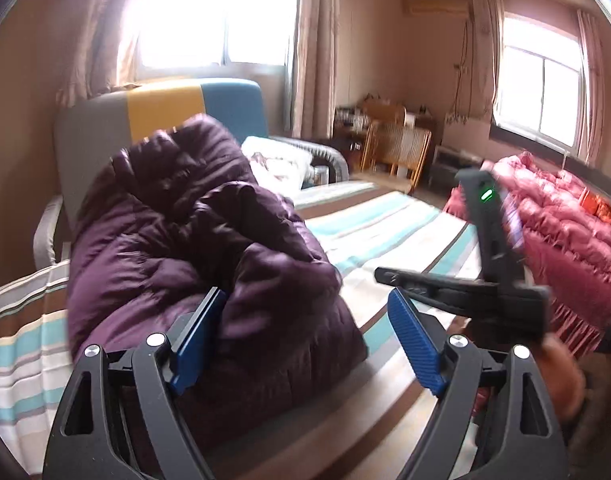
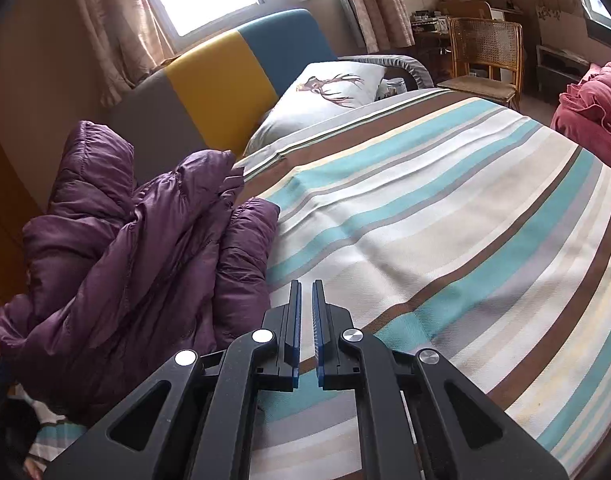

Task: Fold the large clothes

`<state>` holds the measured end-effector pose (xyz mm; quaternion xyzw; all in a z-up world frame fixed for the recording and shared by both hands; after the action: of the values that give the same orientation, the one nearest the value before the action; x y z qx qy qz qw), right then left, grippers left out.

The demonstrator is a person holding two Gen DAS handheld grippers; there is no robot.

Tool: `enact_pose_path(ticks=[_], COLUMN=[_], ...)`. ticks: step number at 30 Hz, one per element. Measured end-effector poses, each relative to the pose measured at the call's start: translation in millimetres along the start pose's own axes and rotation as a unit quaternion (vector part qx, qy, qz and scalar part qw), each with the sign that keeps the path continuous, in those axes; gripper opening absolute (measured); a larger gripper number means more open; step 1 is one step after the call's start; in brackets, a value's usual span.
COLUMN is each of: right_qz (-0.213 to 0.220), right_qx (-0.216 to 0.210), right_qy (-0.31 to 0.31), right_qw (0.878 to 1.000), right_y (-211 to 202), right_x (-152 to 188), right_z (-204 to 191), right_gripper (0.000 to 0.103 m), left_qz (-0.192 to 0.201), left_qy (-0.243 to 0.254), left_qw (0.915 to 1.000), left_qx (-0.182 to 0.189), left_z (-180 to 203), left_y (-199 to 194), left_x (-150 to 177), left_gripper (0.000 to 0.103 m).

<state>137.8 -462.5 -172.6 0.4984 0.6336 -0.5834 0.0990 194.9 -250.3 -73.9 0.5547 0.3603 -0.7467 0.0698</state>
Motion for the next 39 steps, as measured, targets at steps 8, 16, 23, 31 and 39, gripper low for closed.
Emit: enact_pose_path(ticks=[8,16,23,31,39], right_qz=[0.023,0.038,-0.019,-0.071,-0.046], right_qx=[-0.044,-0.131,-0.11,-0.039,-0.043], right_qy=[-0.005,-0.056,-0.119,-0.071,-0.029], right_qw=[0.999,0.989,0.987,0.994,0.998], right_y=[-22,-46,-12,27,15], right_x=[-18,-50,-57,-10,-4], right_z=[-18,-85,-127,-59,-30], right_gripper=[0.006,0.006,0.006,0.006,0.006], left_qz=[0.073,-0.053,-0.072,-0.08,-0.086], left_qy=[-0.139,-0.269,-0.187,-0.09,-0.062], left_qw=[0.9805,0.9541,0.974,0.989,0.9906], left_qx=[-0.118,-0.12,-0.106,-0.087,-0.087], left_z=[-120,-212,-164,-116,-82], left_y=[-56,6,35,46,47], left_x=[-12,25,8,-1,3], left_gripper=[0.075,0.033,0.0,0.0,0.0])
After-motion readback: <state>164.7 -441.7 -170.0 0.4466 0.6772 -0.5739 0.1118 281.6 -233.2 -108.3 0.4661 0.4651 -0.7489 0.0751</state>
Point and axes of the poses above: each gripper's, at about its wrist camera, not at the fingertips, and y roughly the way its jaws point, z to its right, x to its underside, the point moved 3 cm from there along y, roughly the way its jaws point, and after that the axes turned 4 degrees about -y, right-handed, at the moved point
